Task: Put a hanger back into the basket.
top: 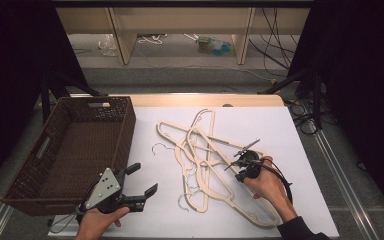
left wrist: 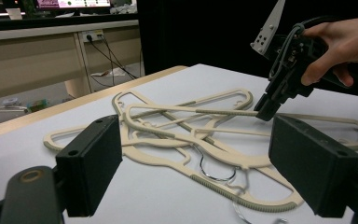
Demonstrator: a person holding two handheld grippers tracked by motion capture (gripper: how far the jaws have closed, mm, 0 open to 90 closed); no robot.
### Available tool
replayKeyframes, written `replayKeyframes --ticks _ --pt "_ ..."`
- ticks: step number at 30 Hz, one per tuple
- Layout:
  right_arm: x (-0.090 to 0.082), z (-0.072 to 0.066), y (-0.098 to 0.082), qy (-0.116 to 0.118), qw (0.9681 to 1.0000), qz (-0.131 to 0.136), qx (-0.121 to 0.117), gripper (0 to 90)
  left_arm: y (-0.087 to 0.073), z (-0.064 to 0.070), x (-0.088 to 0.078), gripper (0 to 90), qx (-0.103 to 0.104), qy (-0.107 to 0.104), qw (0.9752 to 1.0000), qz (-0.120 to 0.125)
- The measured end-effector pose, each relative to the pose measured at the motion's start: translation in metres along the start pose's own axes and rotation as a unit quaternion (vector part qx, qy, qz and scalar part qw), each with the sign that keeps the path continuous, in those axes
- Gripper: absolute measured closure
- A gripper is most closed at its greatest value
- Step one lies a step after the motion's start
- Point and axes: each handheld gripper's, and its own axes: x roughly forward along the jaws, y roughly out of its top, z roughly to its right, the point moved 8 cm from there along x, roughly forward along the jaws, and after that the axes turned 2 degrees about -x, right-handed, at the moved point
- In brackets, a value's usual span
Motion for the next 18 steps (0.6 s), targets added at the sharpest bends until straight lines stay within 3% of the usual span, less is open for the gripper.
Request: replayKeyframes --ticks 8,12,15,18 --pt "-0.001 -0.003 0.009 -0.018 0.9992 -0.002 -0.035 78.9 -0.001 0.001 0.002 17.1 -0.001 -0.003 1.0 -0.002" --pt "-0.009 -0.004 0.016 -0.029 0.9983 0.002 -0.05 78.9 -0.005 0.003 0.009 17.3 0.001 -0.007 0.9999 -0.015" --pt "-0.013 -0.005 0.018 -0.033 0.9967 -0.004 -0.074 78.9 -0.008 0.006 0.015 17.5 0.004 -0.013 0.9997 -0.022" --pt "-0.018 -0.009 0.02 -0.032 0.9954 -0.007 -0.09 78.9 -0.02 0.008 0.038 19.3 0.04 -0.037 0.997 -0.054"
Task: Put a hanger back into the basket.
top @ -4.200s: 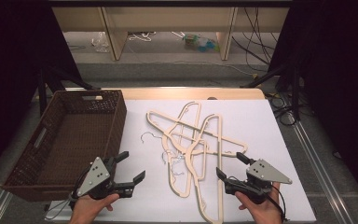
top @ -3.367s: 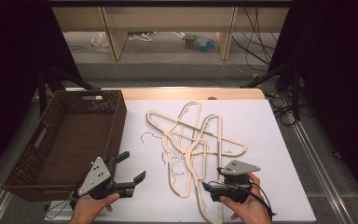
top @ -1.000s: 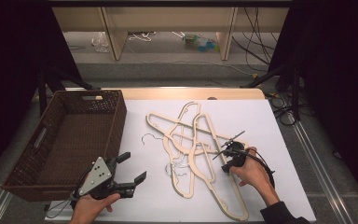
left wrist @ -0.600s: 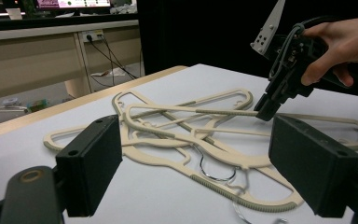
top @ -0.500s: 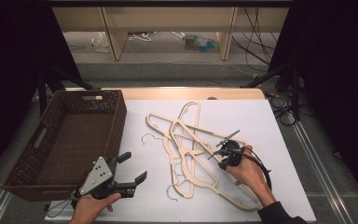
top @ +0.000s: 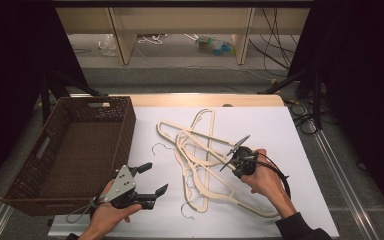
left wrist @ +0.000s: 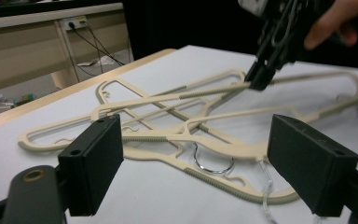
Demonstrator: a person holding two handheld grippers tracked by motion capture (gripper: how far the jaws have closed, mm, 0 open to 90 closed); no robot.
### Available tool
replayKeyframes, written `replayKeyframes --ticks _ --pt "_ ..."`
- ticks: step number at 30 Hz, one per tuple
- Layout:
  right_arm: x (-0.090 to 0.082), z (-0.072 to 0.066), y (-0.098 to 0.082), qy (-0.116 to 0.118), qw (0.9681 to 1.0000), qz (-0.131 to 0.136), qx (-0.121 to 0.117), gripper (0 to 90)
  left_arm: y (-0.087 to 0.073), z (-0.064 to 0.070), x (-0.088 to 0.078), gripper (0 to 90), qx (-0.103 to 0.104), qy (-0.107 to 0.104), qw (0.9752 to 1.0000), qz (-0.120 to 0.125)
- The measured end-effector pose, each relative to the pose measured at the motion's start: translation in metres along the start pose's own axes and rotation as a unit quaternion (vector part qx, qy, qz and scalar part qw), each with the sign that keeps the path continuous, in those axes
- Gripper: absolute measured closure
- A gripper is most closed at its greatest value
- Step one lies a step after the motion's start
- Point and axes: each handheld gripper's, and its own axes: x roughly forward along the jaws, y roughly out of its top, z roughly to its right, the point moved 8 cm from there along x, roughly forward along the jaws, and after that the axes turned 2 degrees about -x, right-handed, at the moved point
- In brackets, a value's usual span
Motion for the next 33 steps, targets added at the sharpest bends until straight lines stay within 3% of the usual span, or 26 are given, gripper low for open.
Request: replayKeyframes --ticks 6,8,10,14,20,22,28,32,33 --pt "-0.007 -0.002 0.006 -0.002 0.9996 -0.005 -0.027 78.9 -0.016 0.004 0.037 19.6 0.028 -0.02 0.9984 -0.045" --pt "-0.011 -0.004 0.008 0.0 0.9993 -0.006 -0.038 79.0 -0.022 0.006 0.047 19.5 0.058 -0.023 0.9962 -0.061" --pt "-0.013 -0.004 0.01 -0.006 0.9989 0.001 -0.046 79.0 -0.028 0.007 0.055 19.5 0.072 -0.024 0.9944 -0.073" --pt "-0.017 -0.007 0.013 -0.004 0.9987 0.005 -0.05 79.0 -0.035 0.004 0.067 19.9 0.12 -0.013 0.9888 -0.088" --pt "-0.025 -0.01 0.017 -0.002 0.9979 0.018 -0.062 79.0 -0.041 0.001 0.075 20.1 0.139 -0.004 0.9854 -0.097" --pt "-0.026 -0.011 0.018 0.0 0.9974 0.023 -0.068 79.0 -0.042 0.0 0.077 20.2 0.162 0.001 0.9816 -0.101" --pt "-0.025 -0.013 0.018 0.007 0.997 0.023 -0.074 79.0 -0.046 0.004 0.08 20.8 0.193 -0.005 0.9746 -0.113" --pt "-0.026 -0.013 0.018 0.011 0.9966 0.026 -0.077 79.1 -0.045 0.004 0.082 20.9 0.23 0.008 0.9656 -0.121" --pt "-0.026 -0.012 0.019 0.012 0.9964 0.028 -0.079 79.1 -0.045 0.007 0.083 20.9 0.229 0.008 0.9664 -0.116"
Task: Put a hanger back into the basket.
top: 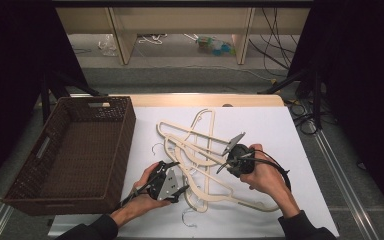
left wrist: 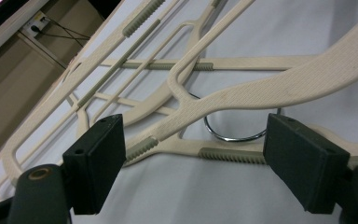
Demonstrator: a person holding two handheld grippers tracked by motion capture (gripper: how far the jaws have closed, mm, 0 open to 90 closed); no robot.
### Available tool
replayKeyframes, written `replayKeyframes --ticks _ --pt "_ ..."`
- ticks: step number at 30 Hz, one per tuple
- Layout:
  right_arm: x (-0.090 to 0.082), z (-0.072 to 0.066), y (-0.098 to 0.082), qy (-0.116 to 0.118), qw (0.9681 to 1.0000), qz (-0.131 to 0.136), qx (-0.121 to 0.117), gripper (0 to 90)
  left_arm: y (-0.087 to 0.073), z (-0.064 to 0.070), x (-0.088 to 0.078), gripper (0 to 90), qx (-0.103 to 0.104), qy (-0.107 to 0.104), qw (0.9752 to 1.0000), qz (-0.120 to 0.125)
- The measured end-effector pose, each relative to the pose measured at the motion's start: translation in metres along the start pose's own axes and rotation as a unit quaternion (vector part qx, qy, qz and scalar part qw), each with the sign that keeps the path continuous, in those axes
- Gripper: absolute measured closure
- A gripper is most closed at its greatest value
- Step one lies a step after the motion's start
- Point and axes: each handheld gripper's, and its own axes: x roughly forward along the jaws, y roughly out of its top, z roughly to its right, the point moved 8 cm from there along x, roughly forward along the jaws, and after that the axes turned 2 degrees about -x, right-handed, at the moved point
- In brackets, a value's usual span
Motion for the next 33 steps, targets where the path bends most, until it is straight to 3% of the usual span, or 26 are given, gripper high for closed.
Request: replayKeyframes --ticks 2,5,6,10,13,16,17,23,27,32,33 --pt "0.0 0.0 0.001 0.004 1.0 0.005 -0.002 79.1 0.002 0.005 0.002 20.9 0.012 -0.016 0.9998 0.0" --pt "-0.001 0.0 0.002 0.01 0.9999 0.012 -0.001 79.1 0.005 0.008 0.001 20.5 0.019 -0.013 0.9997 0.004" --pt "-0.001 0.0 0.001 0.015 0.9998 0.013 -0.001 79.1 0.007 0.008 0.0 20.5 0.036 -0.013 0.9993 0.008" --pt "0.0 0.001 0.001 0.028 0.9994 0.022 -0.004 79.1 0.013 0.013 -0.003 19.6 0.058 -0.023 0.9977 0.028" --pt "0.003 0.002 -0.002 0.049 0.9984 0.027 -0.001 78.8 0.024 0.022 -0.009 19.0 0.076 -0.047 0.9938 0.066" --pt "0.009 0.002 -0.007 0.07 0.9972 0.024 -0.004 78.5 0.035 0.031 -0.016 21.7 0.118 -0.066 0.9866 0.092" --pt "0.01 0.001 -0.009 0.079 0.9966 0.021 -0.008 78.4 0.037 0.033 -0.017 24.7 0.122 -0.073 0.985 0.098" --pt "0.011 -0.002 -0.011 0.089 0.9957 0.02 -0.014 78.4 0.038 0.047 -0.02 44.3 0.143 -0.113 0.978 0.1" --pt "0.013 -0.002 -0.012 0.094 0.9954 0.019 -0.011 78.4 0.041 0.049 -0.022 58.5 0.163 -0.124 0.9733 0.104" --pt "0.014 -0.003 -0.014 0.103 0.9944 0.018 -0.015 78.4 0.04 0.055 -0.023 65.1 0.18 -0.145 0.9682 0.096" --pt "0.014 -0.003 -0.014 0.103 0.9944 0.018 -0.015 78.4 0.04 0.055 -0.023 67.5 0.18 -0.145 0.9682 0.096"
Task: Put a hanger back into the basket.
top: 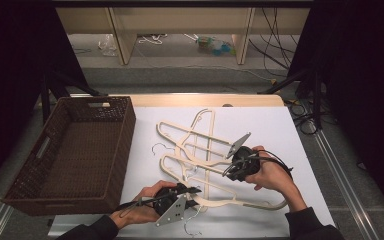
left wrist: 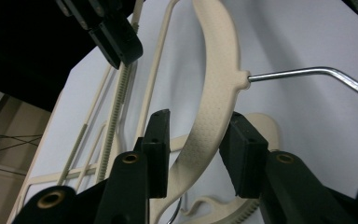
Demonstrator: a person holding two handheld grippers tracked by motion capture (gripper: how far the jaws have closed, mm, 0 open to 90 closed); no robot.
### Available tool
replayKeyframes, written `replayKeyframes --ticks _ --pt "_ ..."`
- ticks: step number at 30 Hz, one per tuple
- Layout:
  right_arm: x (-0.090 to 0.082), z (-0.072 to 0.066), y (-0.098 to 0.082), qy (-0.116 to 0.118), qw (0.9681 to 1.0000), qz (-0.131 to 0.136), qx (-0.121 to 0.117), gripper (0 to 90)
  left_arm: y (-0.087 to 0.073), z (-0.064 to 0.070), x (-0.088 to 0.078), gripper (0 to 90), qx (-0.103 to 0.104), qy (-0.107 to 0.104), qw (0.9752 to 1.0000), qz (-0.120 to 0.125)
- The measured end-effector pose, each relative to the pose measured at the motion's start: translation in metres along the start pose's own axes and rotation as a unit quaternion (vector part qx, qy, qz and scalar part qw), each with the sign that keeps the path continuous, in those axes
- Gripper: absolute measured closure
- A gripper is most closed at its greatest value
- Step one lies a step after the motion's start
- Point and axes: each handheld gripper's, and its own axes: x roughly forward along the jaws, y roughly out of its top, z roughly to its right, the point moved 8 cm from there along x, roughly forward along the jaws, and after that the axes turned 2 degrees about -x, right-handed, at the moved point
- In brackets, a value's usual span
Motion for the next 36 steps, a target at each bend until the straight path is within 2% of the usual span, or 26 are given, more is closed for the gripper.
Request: replayKeyframes --ticks 1,4,8,15,18,19,20,23,26,27,28,29,30,32,33,34,36 --pt "0.0 -0.001 0.0 0.005 1.0 0.0 -0.001 78.4 0.001 0.003 0.0 68.2 -0.004 -0.012 0.9999 -0.001" --pt "0.001 -0.001 0.0 0.008 1.0 0.001 -0.003 78.4 0.003 0.002 -0.001 69.2 -0.006 -0.017 0.9998 -0.003" --pt "0.002 -0.001 -0.002 0.017 0.9998 0.005 0.001 78.0 0.011 -0.003 -0.006 72.3 0.006 -0.014 0.9999 0.003" --pt "-0.001 -0.001 -0.002 0.018 0.9998 0.009 0.004 76.0 0.027 -0.008 -0.012 78.3 0.032 -0.015 0.9994 0.008" --pt "-0.005 -0.001 -0.001 0.02 0.9996 0.017 0.007 71.8 0.03 -0.009 -0.012 82.1 0.029 -0.015 0.9994 0.012" --pt "-0.012 0.001 0.002 0.007 0.9995 0.028 0.008 65.4 0.033 -0.009 -0.013 83.4 0.035 -0.017 0.9992 0.01" --pt "-0.017 0.002 0.003 -0.001 0.9993 0.037 0.01 63.1 0.033 -0.01 -0.013 83.9 0.037 -0.016 0.9992 0.006" --pt "-0.041 0.008 0.01 -0.032 0.9964 0.076 0.022 56.6 0.035 -0.013 -0.014 84.5 0.025 -0.014 0.9996 0.002" --pt "-0.066 0.011 0.011 -0.063 0.992 0.105 0.03 52.6 0.038 -0.021 -0.016 85.2 -0.003 -0.016 0.9998 -0.008" --pt "-0.072 0.011 0.011 -0.064 0.9911 0.113 0.03 51.8 0.039 -0.023 -0.016 85.2 -0.013 -0.015 0.9998 -0.008" --pt "-0.076 0.013 0.011 -0.077 0.989 0.123 0.029 51.5 0.039 -0.026 -0.016 85.4 -0.021 -0.013 0.9996 -0.011" --pt "-0.083 0.013 0.009 -0.078 0.9887 0.125 0.029 51.3 0.04 -0.03 -0.016 85.4 -0.036 -0.009 0.9992 -0.011" --pt "-0.087 0.013 0.008 -0.085 0.9867 0.134 0.035 50.8 0.039 -0.033 -0.017 85.5 -0.047 -0.007 0.9987 -0.02" --pt "-0.098 0.015 0.005 -0.099 0.9839 0.146 0.03 50.0 0.038 -0.041 -0.018 85.7 -0.072 0.005 0.9969 -0.031" --pt "-0.103 0.016 0.003 -0.098 0.9827 0.156 0.025 49.6 0.038 -0.044 -0.019 85.7 -0.082 0.009 0.996 -0.033" --pt "-0.106 0.016 0.002 -0.094 0.9816 0.164 0.03 49.3 0.036 -0.049 -0.02 85.8 -0.101 0.014 0.9941 -0.039" --pt "-0.115 0.021 -0.005 -0.094 0.976 0.19 0.049 47.2 0.033 -0.057 -0.023 85.7 -0.131 0.024 0.9901 -0.046"
